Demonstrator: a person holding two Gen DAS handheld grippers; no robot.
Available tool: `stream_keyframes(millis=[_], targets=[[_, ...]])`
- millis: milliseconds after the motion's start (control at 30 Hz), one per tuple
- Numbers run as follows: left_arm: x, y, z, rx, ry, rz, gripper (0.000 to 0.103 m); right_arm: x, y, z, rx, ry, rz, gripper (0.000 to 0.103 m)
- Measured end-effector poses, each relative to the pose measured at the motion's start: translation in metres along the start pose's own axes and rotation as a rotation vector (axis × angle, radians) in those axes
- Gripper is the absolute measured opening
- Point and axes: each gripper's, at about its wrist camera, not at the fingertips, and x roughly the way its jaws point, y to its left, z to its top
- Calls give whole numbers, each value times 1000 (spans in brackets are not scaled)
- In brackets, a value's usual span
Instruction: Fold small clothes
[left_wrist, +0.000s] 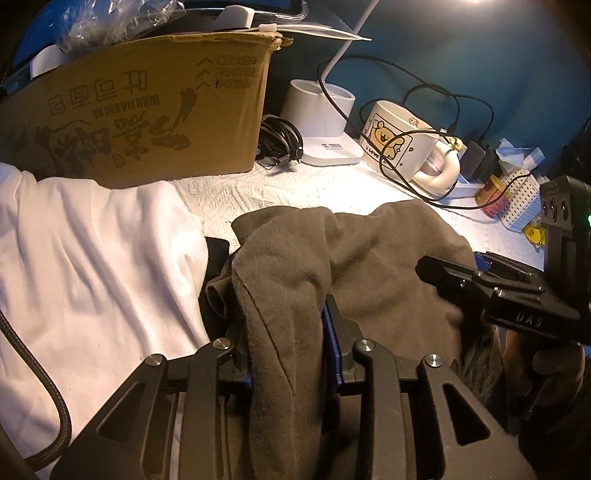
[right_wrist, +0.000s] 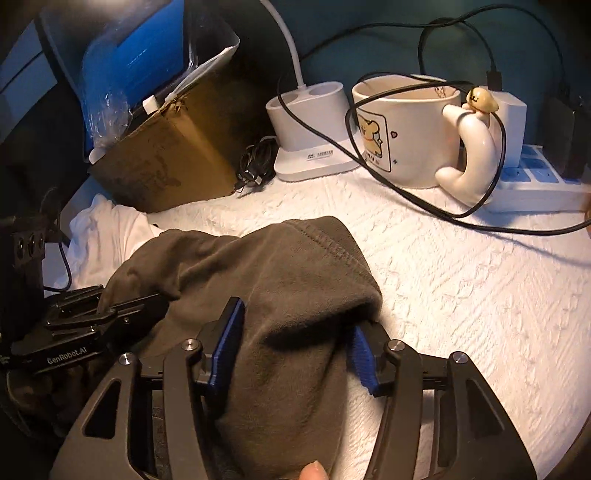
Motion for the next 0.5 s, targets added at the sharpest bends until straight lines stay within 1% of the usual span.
stream_keyframes(millis=[67,133,200,367,500], targets=[[-1,2,0,-11,-1,-7,30,0,3,-3,-30,-10,-35,58],[-4,2,0,-13,-11,3,33,-3,6,-5,-51,-23,-74,58],[-10,1,0,-10,-29,33,36,-6,8,-7,-71,-38,-115,58],[-27,3,0,-5,-59,70,36,-20,14,-14,-96,-56,-183,58],[-42,1,-5,-2,-79,82,36,-33,16,-21,-89,-60,-198,60]])
